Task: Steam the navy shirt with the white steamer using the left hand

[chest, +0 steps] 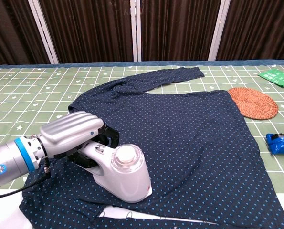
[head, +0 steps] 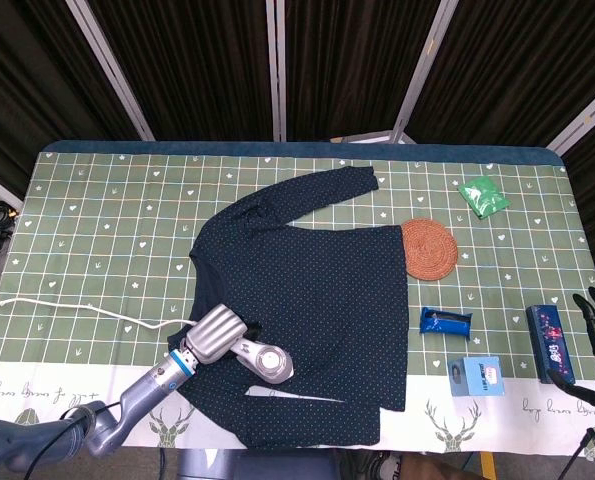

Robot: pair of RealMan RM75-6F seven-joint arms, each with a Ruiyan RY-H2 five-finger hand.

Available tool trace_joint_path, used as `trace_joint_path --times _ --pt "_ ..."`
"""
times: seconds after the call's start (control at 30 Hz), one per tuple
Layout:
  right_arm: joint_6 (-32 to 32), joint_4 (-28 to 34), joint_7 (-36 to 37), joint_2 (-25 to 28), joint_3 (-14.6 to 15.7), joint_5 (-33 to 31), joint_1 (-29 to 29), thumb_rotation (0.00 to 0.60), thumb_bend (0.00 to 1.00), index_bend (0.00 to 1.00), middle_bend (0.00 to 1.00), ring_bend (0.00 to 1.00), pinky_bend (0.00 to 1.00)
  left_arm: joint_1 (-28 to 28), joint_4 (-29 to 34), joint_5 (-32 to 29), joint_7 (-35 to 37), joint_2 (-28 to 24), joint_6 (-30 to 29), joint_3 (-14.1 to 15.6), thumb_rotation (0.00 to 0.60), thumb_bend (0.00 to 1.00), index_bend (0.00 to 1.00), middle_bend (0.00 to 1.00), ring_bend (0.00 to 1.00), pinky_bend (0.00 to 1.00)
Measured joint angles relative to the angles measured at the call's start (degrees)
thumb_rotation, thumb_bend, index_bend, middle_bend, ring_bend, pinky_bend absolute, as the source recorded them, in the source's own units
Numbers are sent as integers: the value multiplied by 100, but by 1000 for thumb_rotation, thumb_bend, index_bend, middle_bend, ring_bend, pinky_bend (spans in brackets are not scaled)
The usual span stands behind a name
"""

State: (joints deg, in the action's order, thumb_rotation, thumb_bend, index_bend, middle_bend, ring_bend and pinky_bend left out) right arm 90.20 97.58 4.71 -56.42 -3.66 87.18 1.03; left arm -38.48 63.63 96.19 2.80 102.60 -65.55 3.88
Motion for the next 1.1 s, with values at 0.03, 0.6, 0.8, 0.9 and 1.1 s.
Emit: trace_joint_path --times 0.03,0.6,0.8,0.9,1.1 --pt "-3 1 -3 -1 1 1 -1 600 0 0 0 0 0 11 -10 -12 3 -19 -1 0 600 639 907 802 761 1000" --pt "-11 53 -123 -27 22 66 -20 600 0 0 0 0 0 275 -269 -196 321 -527 -238 -30 600 639 907 802 761 1000" --pt "-6 60 -138 -28 24 73 -21 600 0 0 0 0 0 318 -261 -173 370 -637 -269 -2 600 639 907 802 761 1000" --pt "-7 61 -134 -27 21 68 -22 600 0 0 0 0 0 331 -245 -129 377 -640 -282 32 600 639 907 802 761 1000" --pt "-12 55 -121 -25 19 62 -25 600 0 0 0 0 0 347 -239 -17 361 -602 -279 127 600 638 907 802 761 1000"
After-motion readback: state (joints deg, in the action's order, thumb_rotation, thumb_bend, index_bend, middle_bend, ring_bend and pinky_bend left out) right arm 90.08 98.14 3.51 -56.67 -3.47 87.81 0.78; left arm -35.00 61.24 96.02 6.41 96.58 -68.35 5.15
